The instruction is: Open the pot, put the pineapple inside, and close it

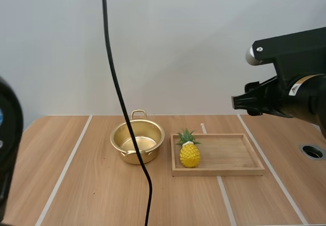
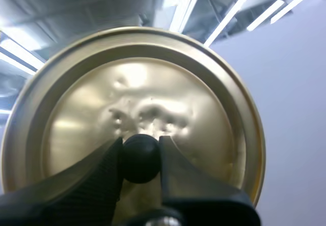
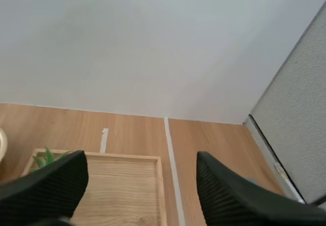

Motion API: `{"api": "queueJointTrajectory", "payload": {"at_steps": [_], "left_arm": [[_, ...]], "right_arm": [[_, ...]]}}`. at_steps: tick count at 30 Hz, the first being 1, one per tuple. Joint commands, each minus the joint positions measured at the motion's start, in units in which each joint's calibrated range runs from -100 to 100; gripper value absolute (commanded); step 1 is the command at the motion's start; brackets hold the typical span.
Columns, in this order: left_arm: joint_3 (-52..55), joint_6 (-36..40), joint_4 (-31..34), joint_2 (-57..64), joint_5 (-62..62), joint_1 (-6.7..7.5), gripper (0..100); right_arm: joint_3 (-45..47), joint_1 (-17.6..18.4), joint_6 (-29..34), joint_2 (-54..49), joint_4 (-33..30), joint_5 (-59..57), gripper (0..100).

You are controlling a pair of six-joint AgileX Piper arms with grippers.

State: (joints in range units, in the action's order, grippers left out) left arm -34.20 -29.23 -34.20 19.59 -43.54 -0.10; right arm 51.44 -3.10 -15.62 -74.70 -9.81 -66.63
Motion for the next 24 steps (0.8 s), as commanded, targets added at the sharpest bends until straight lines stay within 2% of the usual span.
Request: {"api": "queueJointTrajectory", "payload": {"at_steps": [1, 6, 10, 18, 24], "left_arm": [[-0.5, 0.7, -1.6, 4.2, 26.5, -0.03, 0], [-0.5, 0.7, -1.7, 6.6, 41.6, -0.03, 0], [-0.5, 0.7, -1.7, 7.5, 46.6, -0.03, 0], [-0.5, 0.5, -1.6, 7.9, 46.2, -0.03, 0], [-0.5, -1.1, -1.6, 7.9, 41.3, -0.03, 0]], "right_arm": [[-0.3, -0.2, -0.1, 0.3, 8.2, 3.6, 100], [-0.2, -0.2, -0.4, 5.7, 12.9, 4.6, 100], [-0.2, -0.2, -3.5, 15.5, 17.4, 4.4, 100], [-1.0, -0.2, -19.8, 37.6, 34.3, -2.5, 100], [-6.6, -0.2, -23.6, 48.7, 38.4, -10.0, 100]]}}
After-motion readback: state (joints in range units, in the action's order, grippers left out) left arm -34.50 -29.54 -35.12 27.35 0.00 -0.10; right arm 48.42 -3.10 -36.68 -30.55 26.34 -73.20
